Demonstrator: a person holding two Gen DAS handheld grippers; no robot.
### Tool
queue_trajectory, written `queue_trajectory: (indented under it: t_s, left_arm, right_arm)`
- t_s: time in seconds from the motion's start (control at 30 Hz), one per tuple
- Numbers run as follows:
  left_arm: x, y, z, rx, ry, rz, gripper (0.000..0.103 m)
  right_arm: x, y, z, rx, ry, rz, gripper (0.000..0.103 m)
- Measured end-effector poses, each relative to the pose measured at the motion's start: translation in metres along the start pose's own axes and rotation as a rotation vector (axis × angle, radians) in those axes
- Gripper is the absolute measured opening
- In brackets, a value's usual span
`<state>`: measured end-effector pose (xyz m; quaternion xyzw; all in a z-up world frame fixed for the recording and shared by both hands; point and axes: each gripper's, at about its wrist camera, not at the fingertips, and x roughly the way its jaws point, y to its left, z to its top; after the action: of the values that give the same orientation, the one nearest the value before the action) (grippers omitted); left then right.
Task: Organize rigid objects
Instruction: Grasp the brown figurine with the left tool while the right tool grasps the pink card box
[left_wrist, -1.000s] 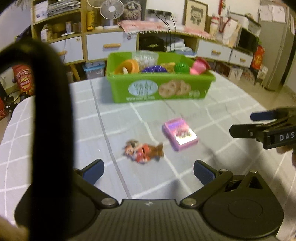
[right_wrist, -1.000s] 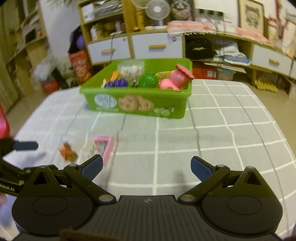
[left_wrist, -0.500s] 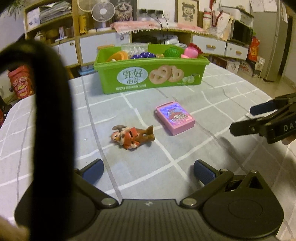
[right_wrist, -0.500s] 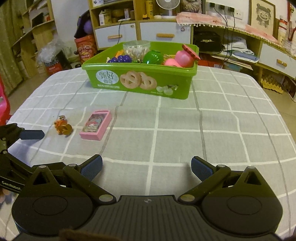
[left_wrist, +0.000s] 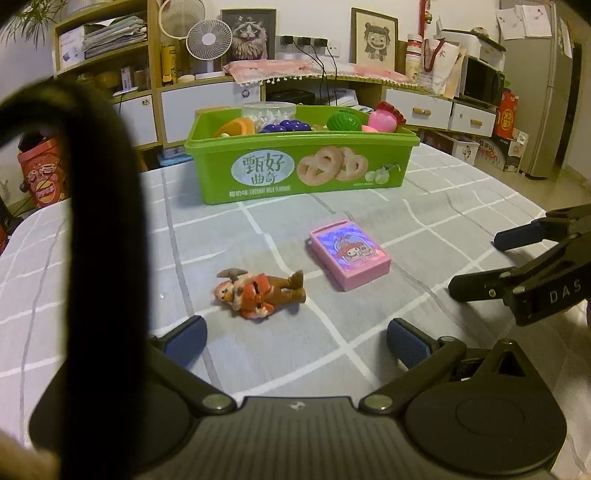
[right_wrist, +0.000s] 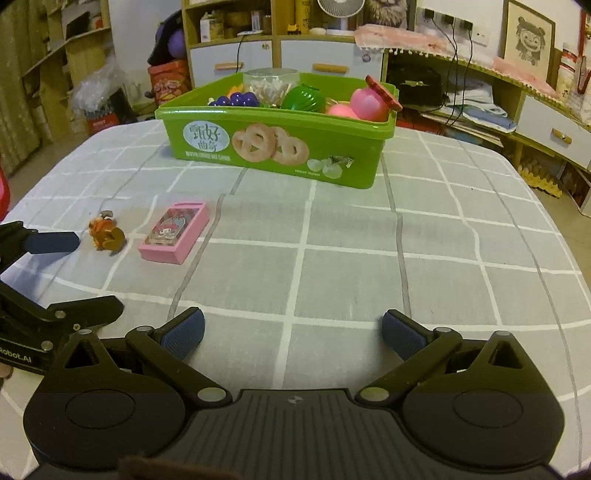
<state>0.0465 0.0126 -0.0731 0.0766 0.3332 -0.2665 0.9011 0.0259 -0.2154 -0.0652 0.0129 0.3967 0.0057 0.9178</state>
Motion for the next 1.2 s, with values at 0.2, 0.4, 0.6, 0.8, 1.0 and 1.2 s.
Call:
queue_trajectory:
  t_s: [0.2, 0.4, 0.6, 0.8, 1.0, 1.2]
  left_arm:
    - [0.008, 0.003, 0.007, -0.005, 0.008, 0.004, 0.087]
    - [0.011, 0.010, 0.014, -0.041, 0.008, 0.005, 0.076]
    - [0.010, 0.026, 0.021, -0.104, -0.003, 0.010, 0.041]
    - [0.009, 0.039, 0.025, -0.152, 0.011, -0.009, 0.032]
    - [0.007, 0.042, 0.024, -0.129, 0.030, 0.035, 0.032]
    - [0.004, 0.054, 0.022, -0.154, 0.037, 0.057, 0.032]
  right_arm:
    - [0.004, 0.000, 0.004, -0.007, -0.012, 0.001, 0.101]
    - [0.009, 0.006, 0.008, -0.025, -0.021, 0.016, 0.101]
    - [0.013, 0.015, 0.012, -0.058, -0.027, 0.056, 0.101]
    - [0.018, 0.035, 0.018, -0.103, -0.032, 0.092, 0.101]
    - [0.024, 0.060, 0.023, -0.156, -0.031, 0.093, 0.101]
    - [0.028, 0.077, 0.030, -0.164, -0.038, 0.087, 0.096]
